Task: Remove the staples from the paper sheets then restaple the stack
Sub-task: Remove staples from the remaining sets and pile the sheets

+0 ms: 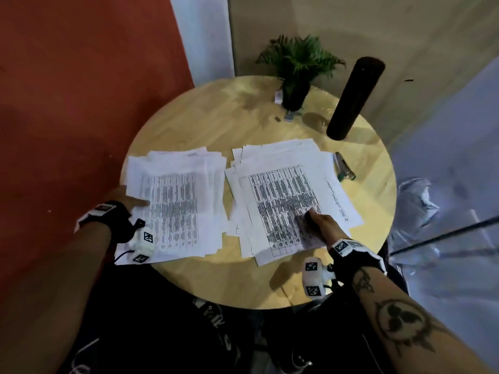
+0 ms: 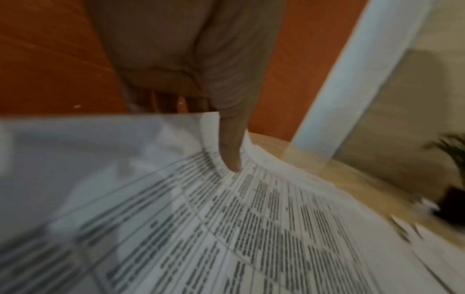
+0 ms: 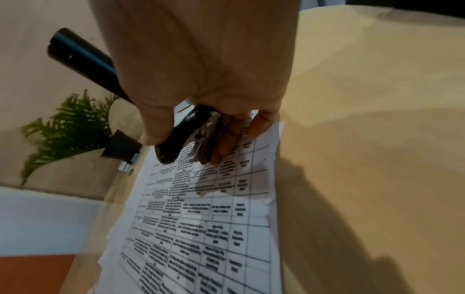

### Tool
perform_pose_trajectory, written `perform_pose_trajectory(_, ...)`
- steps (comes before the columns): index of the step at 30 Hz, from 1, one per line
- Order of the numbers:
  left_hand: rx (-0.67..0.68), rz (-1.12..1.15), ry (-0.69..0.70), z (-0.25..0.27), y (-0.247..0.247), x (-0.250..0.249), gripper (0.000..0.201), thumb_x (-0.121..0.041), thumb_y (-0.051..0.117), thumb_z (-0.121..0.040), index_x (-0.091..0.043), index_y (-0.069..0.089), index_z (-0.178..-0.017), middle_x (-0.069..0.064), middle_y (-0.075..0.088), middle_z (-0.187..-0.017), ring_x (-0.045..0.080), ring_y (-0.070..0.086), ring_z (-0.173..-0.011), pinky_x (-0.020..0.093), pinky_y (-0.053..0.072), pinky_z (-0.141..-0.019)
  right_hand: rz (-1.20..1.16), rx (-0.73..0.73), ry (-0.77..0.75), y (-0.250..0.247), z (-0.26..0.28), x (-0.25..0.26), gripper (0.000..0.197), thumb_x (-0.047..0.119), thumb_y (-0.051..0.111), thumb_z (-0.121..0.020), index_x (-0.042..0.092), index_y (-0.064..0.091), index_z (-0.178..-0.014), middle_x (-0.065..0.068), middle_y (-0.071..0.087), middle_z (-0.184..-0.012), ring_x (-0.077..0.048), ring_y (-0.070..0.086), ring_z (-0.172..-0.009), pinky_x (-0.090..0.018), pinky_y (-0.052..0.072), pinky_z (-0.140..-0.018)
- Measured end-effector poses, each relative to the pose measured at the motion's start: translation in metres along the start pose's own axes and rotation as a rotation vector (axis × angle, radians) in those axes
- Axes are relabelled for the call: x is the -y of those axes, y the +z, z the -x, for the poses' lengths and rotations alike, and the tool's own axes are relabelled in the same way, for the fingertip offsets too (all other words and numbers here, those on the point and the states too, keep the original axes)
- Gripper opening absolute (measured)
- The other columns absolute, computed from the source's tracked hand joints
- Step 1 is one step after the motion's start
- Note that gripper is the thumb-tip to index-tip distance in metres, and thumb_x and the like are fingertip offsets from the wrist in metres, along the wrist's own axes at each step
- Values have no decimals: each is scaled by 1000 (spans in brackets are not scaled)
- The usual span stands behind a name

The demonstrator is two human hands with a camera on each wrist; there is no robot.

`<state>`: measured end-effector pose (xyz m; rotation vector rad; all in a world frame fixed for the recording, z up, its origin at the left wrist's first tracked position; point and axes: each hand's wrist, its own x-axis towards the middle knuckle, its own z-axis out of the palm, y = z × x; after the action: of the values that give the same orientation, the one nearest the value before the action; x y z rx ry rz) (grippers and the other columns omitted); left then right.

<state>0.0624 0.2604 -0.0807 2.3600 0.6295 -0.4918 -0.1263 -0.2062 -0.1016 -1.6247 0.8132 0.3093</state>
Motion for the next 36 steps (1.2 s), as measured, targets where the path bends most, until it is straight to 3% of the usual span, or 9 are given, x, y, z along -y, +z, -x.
perform_pose_trajectory(4,-346,-282,236,61,14,-73,72,-26,79,-71,-4,45,-131,27,45,-134,43,44,-123,50,38,-101,35,-20,53,-3,-16,-9,78,73,51,-74,6,63,-112,-15,67,-106,-28,63,-99,-41,45,-98)
perform_pose_trajectory(8,-74,-222,530,98,73,-148,43,-22,74,-79,-3,62,-116,20,58,-125,33,52,-118,34,40,-97,43,-20,84,-5,-32,-25,115,96,46,-42,11,60,-118,-12,67,-110,-27,63,-100,-45,42,-100)
perform_pose_trajectory(11,218,-194,358,117,127,-176,47,-30,65,-87,2,58,-122,14,58,-128,29,53,-120,27,39,-96,3,-22,68,-4,-20,-14,91,80,49,-66,7,60,-118,-13,66,-111,-27,62,-102,-43,41,-102)
perform_pose_trajectory(15,286,-48,115,127,166,-180,44,-25,62,-90,-2,55,-126,11,61,-123,28,57,-115,29,43,-95,-12,-12,35,-3,-21,-16,84,79,50,-69,7,64,-111,-14,68,-104,-28,63,-99,-45,43,-100)
perform_pose_trajectory(20,253,-115,71,135,177,-183,49,-41,51,-95,-7,55,-129,10,60,-129,26,56,-119,30,41,-101,-39,-6,35,-6,-40,-36,118,98,49,-31,10,62,-108,-13,68,-102,-28,64,-97,-45,44,-98)
perform_pose_trajectory(25,480,256,-92,131,185,-182,65,-43,61,-88,-4,43,-137,17,44,-143,23,51,-121,33,48,-92,-120,40,10,-3,-15,-12,45,54,54,-87,11,61,-96,-12,68,-94,-26,64,-90,-41,48,-95)
perform_pose_trajectory(29,496,419,-86,136,190,-173,58,-33,52,-95,-3,35,-142,16,32,-151,29,34,-138,35,30,-109,-176,21,-14,-2,-12,-14,41,48,55,-89,8,61,-95,-14,67,-91,-26,64,-86,-43,49,-93)
perform_pose_trajectory(33,431,408,-34,139,196,-164,65,-24,63,-90,6,34,-140,21,41,-144,13,65,-103,33,45,-93,-160,34,-24,-3,-7,-12,37,48,58,-87,12,60,-80,-11,63,-76,-25,59,-69,-43,48,-83)
perform_pose_trajectory(36,361,587,87,146,200,-159,44,-2,71,-80,8,57,-121,15,68,-111,19,67,-90,32,48,-88,-206,-4,-34,-7,-5,-16,40,53,71,-68,15,64,-79,-10,68,-83,-27,63,-81,-42,50,-84)
